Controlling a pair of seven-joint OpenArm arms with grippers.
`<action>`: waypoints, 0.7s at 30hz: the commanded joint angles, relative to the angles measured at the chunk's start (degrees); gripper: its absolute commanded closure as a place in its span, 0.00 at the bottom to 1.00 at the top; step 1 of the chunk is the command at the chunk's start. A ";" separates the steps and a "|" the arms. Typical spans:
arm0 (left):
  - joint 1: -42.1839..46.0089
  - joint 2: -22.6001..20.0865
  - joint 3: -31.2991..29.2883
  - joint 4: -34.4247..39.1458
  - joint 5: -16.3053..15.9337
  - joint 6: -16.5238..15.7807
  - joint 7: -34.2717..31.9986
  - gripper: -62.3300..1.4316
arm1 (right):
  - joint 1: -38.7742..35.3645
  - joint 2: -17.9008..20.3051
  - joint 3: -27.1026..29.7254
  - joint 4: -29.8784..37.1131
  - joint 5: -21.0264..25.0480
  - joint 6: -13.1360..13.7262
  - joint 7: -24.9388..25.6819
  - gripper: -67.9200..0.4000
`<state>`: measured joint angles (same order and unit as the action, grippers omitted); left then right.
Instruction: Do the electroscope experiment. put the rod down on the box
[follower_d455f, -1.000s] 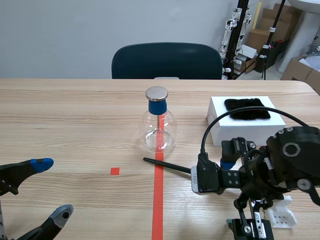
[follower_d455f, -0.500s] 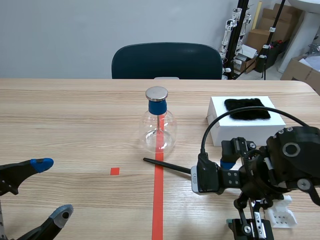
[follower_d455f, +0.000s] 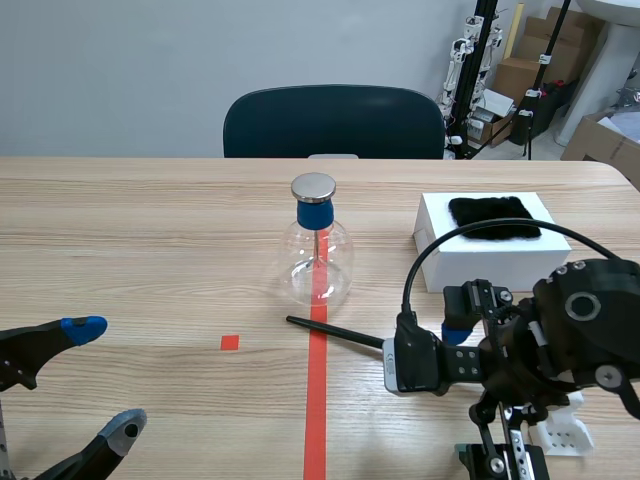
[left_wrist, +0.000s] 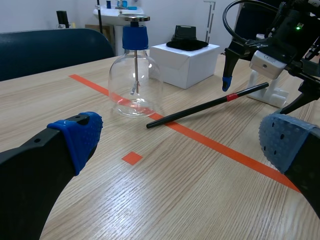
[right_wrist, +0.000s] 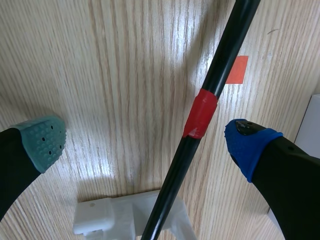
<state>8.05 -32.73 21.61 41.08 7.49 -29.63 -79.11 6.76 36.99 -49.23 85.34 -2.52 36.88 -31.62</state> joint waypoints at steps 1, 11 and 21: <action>-0.28 -0.63 -0.42 0.59 -0.39 -0.11 -0.81 0.00 | 0.55 0.90 0.42 0.96 -0.24 0.00 -0.15 0.00; -0.28 -0.63 -0.42 0.59 -0.39 -0.11 -0.81 0.00 | 0.55 0.76 0.42 0.96 -0.24 0.00 0.46 0.00; -0.28 -0.63 -0.42 0.59 -0.39 -0.11 -0.81 0.00 | 0.55 0.76 0.42 0.96 -0.24 0.00 0.44 0.00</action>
<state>8.05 -32.73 21.61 41.08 7.49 -29.63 -79.11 6.76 36.99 -49.23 85.34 -2.52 36.88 -31.35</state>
